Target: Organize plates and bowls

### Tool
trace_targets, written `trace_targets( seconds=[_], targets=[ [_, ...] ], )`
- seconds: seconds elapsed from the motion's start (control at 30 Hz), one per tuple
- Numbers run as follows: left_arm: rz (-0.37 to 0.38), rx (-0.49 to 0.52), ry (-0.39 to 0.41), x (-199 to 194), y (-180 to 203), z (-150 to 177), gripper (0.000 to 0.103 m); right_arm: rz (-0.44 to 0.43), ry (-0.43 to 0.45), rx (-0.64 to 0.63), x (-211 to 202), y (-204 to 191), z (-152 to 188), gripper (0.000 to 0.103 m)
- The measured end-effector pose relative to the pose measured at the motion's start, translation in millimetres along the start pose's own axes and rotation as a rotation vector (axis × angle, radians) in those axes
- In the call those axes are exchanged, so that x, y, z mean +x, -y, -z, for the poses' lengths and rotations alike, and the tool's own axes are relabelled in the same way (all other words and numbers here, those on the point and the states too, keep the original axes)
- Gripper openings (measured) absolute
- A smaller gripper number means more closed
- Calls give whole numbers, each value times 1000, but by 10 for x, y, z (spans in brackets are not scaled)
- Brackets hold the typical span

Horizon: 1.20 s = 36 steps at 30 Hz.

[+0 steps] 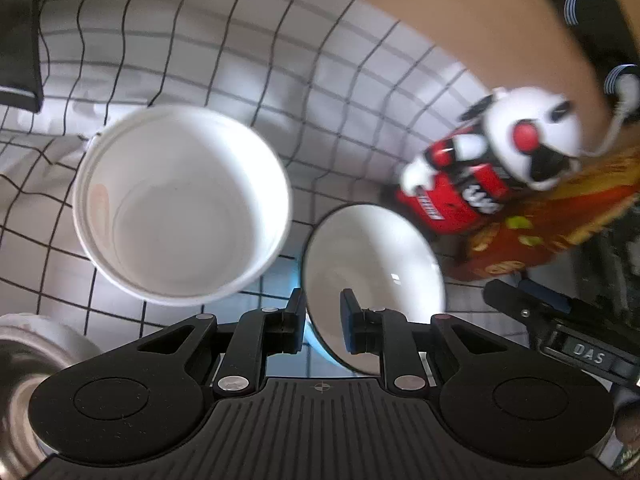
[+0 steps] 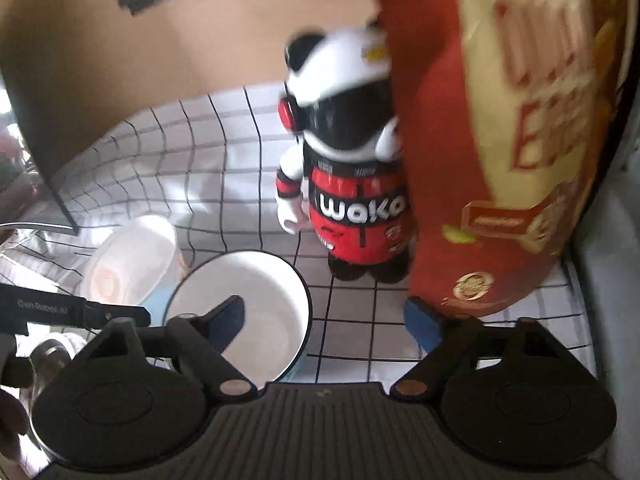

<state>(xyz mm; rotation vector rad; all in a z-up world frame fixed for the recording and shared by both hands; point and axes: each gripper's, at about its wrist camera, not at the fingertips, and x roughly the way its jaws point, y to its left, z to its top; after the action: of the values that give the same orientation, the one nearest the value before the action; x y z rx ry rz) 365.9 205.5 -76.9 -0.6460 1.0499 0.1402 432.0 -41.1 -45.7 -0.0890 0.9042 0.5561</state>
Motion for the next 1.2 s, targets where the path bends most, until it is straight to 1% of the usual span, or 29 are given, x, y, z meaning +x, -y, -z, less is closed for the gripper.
trace_targets(
  seconds=[0.07, 0.2, 0.27, 0.33, 0.4, 0.47, 0.53, 0.6, 0.73, 0.8, 0.87, 0.93, 1.1, 1.2],
  targets=[
    [-16, -13, -17, 105, -15, -23, 22, 2, -49, 24, 198, -16, 39, 63],
    [-32, -32, -35, 278, -54, -64, 22, 16, -117, 57, 569, -8, 95, 55],
    [-24, -43, -55, 370, -79, -87, 23, -9, -151, 69, 712, -12, 116, 45],
    [-32, -15, -56, 405, -58, -91, 23, -42, -176, 71, 805, -44, 133, 38],
    [-38, 20, -53, 416, -22, -90, 24, -64, -182, 73, 831, -77, 147, 38],
    [-38, 34, -49, 414, -8, -77, 25, -100, -190, 76, 831, -125, 164, 37],
    [-38, 41, -51, 408, -8, -55, 24, -77, -189, 62, 820, -199, 192, 37],
    [-38, 30, -79, 382, -23, -25, 24, -73, -194, 53, 790, -245, 239, 37],
    [-29, 36, -164, 290, -60, 119, 25, -109, -226, 56, 699, -244, 358, 37],
    [-4, 31, -169, 244, -109, 206, 24, -116, -219, 36, 650, -254, 440, 37],
    [9, 15, -169, 253, -149, 206, 23, -118, -203, 24, 640, -243, 474, 38],
    [10, 2, -182, 336, -157, 187, 22, -123, -207, 42, 657, -224, 490, 39],
    [1, -7, -247, 631, -128, 186, 22, -153, -245, 103, 736, -119, 536, 39],
    [-6, -4, -258, 758, -116, 154, 23, -170, -260, 136, 774, -83, 529, 39]
  ],
)
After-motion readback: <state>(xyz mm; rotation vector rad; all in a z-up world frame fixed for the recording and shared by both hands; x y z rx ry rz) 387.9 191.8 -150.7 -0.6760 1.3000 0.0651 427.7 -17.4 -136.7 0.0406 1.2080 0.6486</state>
